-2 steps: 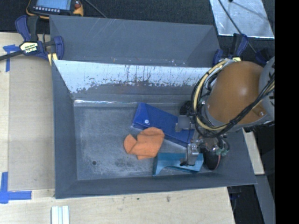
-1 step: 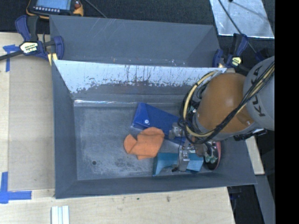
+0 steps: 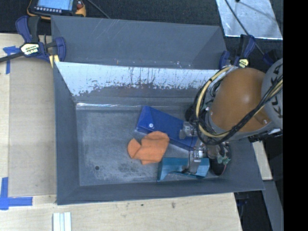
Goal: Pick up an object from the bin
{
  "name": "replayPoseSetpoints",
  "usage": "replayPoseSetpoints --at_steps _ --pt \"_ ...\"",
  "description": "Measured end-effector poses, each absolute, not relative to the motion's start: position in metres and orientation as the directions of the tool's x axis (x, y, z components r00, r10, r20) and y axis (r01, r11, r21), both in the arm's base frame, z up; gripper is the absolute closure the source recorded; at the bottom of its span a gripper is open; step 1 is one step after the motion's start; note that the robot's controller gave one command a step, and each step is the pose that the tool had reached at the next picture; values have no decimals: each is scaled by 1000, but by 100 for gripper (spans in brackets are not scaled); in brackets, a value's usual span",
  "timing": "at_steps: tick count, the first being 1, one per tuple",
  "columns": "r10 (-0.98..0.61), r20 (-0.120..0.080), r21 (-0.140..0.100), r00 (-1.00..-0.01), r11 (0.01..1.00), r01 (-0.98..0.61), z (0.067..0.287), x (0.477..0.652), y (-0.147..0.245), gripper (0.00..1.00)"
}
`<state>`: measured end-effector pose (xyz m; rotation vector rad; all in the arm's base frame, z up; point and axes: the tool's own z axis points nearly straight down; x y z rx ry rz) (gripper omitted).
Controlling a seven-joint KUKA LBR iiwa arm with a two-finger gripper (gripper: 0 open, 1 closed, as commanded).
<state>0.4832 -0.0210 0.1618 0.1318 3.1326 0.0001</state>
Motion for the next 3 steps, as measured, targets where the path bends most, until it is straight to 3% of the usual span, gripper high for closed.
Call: replayPoseSetpoints --at_steps 1,2,3 --pt "66 1 0 -998 998 66 90 483 -14 0" --pt "165 0 2 -986 986 165 70 485 -15 100" --pt "165 0 2 -986 986 165 70 485 -15 100"
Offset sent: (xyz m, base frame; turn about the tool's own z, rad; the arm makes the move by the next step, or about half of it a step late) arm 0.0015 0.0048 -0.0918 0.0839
